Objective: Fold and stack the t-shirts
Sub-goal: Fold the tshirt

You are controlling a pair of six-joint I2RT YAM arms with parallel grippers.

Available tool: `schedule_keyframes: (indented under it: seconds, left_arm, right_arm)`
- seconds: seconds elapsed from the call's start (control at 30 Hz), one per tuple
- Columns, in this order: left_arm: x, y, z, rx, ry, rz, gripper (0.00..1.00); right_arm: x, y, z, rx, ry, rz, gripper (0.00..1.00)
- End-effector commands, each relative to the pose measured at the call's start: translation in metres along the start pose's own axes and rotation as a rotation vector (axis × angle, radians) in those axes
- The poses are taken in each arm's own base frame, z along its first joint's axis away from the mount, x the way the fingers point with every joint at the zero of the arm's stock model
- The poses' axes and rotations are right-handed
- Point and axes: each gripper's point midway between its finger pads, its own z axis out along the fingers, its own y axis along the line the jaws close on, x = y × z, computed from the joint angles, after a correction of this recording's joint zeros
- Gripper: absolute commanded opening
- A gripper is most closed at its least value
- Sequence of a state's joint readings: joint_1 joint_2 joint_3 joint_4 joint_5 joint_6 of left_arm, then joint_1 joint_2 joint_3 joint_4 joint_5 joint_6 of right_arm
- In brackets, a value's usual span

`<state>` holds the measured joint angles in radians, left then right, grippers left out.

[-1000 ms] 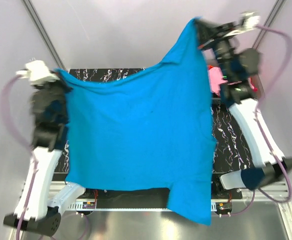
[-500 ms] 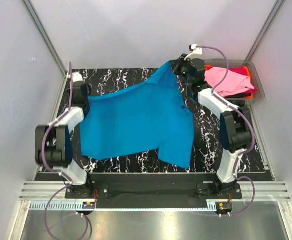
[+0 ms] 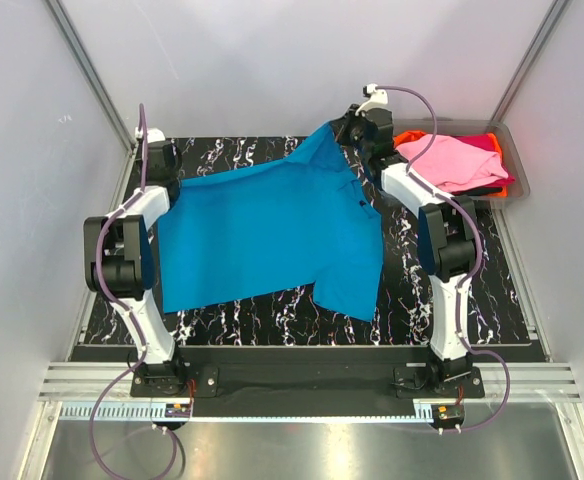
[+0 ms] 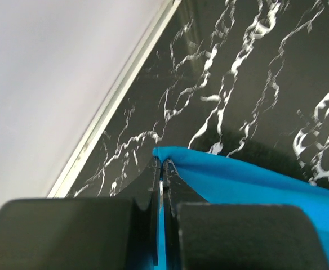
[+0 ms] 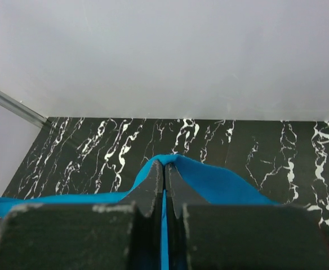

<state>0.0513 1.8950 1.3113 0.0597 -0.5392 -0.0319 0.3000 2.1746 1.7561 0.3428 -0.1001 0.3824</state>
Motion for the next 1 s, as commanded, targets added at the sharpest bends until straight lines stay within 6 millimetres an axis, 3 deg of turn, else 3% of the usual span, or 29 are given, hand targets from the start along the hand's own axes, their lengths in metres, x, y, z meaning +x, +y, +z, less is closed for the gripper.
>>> schedule_keyframes:
  seconds: [0.0, 0.03, 0.1, 0.17, 0.27, 0.53, 0.73, 0.97]
  left_arm:
    - [-0.019, 0.012, -0.001, -0.066, 0.008, -0.054, 0.00]
    - [-0.008, 0.015, -0.003, -0.077, 0.061, -0.032, 0.00]
    - [-0.008, 0.012, -0.006, -0.062, 0.089, -0.039, 0.00]
    - [0.004, 0.009, -0.012, -0.032, 0.140, -0.032, 0.00]
    - [0.020, 0.003, -0.024, 0.019, 0.212, -0.057, 0.00]
    - [0.075, 0.000, -0.043, 0.062, 0.437, 0.017, 0.00]
    - [0.100, -0.001, -0.047, 0.058, 0.514, 0.029, 0.00]
    - [0.118, 0.008, -0.046, 0.019, 0.557, 0.088, 0.00]
  right_arm:
    - [-0.018, 0.010, -0.013, -0.020, -0.005, 0.000, 0.00]
    - [-0.026, 0.010, -0.020, -0.013, -0.012, -0.001, 0.00]
    - [-0.013, -0.001, -0.030, 0.027, 0.035, 0.027, 0.00]
    - [-0.017, 0.000, -0.041, 0.026, 0.039, 0.049, 0.00]
    - [-0.001, -0.005, -0.055, 0.051, 0.121, 0.072, 0.00]
    - [0.013, 0.003, -0.099, 0.088, 0.279, 0.205, 0.00]
    - [0.028, -0.001, -0.113, 0.128, 0.342, 0.245, 0.00]
    - [0.048, -0.020, -0.118, 0.193, 0.395, 0.220, 0.00]
